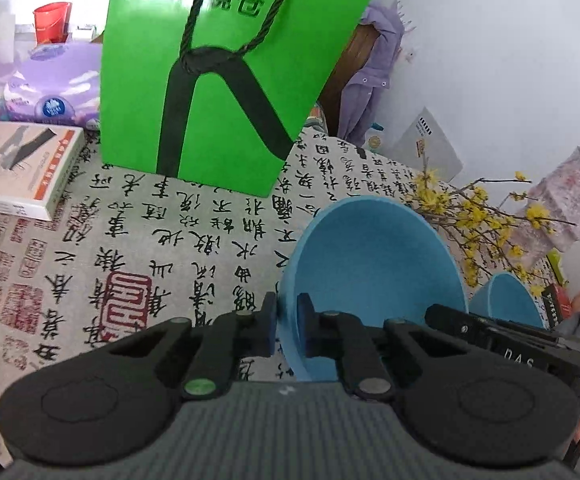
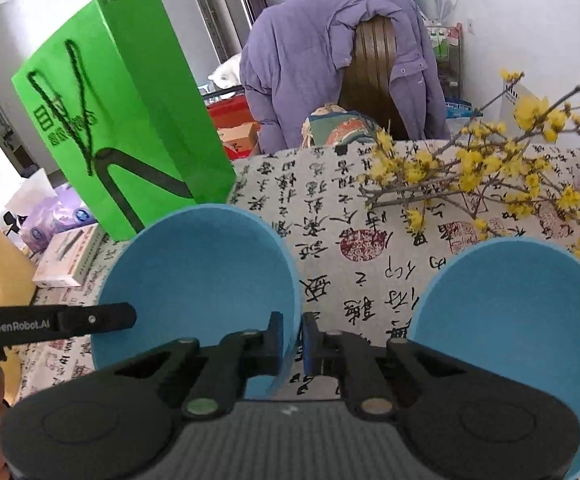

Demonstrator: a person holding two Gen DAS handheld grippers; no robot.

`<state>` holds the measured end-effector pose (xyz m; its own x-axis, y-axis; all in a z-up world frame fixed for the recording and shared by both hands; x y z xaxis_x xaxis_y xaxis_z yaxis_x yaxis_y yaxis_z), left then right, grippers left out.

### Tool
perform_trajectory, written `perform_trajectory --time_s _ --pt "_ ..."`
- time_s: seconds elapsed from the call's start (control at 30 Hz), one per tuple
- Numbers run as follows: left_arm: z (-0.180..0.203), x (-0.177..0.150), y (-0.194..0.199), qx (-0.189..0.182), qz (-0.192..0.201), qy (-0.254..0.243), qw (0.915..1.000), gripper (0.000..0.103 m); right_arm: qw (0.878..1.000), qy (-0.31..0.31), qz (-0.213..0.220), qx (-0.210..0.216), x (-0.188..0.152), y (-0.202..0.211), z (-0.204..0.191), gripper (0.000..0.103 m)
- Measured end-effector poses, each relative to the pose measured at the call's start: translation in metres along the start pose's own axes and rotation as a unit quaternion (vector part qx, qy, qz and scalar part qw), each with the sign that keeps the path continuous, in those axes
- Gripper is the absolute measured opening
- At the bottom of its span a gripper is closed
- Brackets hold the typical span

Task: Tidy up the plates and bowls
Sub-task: 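Close both grippers on the rim of a blue bowl, then lift the blue bowl with both grippers and carry it to the placed bowl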

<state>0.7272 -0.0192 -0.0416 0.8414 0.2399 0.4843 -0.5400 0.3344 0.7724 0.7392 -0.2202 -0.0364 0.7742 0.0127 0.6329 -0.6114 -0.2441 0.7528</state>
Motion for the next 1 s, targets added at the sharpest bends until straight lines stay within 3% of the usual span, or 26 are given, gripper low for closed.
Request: perform_trajectory --time_s 0.23,0.47,0.73,1.0 --pt "0.012 -0.017 0.058 0.008 0.006 -0.011 0.9999 0.010 1.000 0.016 0.011 0.012 -0.004 0.050 -0.018 0.008" --pt "0.028 -0.062 0.137 0.010 0.015 -0.019 0.9997 0.011 0.998 0.039 0.027 0.029 -0.026 0.128 -0.042 0.008" --pt "0.035 -0.136 0.225 0.003 0.044 -0.013 0.9990 0.011 0.996 0.071 0.029 0.049 -0.084 0.211 -0.072 0.008" --pt "0.022 -0.213 0.274 0.002 0.048 0.003 0.9989 0.012 0.993 0.092 0.017 0.067 -0.161 0.261 -0.093 0.008"
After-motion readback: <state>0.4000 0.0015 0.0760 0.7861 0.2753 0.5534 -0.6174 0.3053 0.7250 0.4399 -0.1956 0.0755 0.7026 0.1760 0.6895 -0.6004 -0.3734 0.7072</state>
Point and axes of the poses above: each gripper's, at about its wrist camera, not at the fingertips, and y roughly against the way its jaws point, z to its right, x to its top, the point moved 6 cm from there along -y, roughly the way its jaws point, and after that the axes turned 5 degrees about y, right-handed, at the moved point
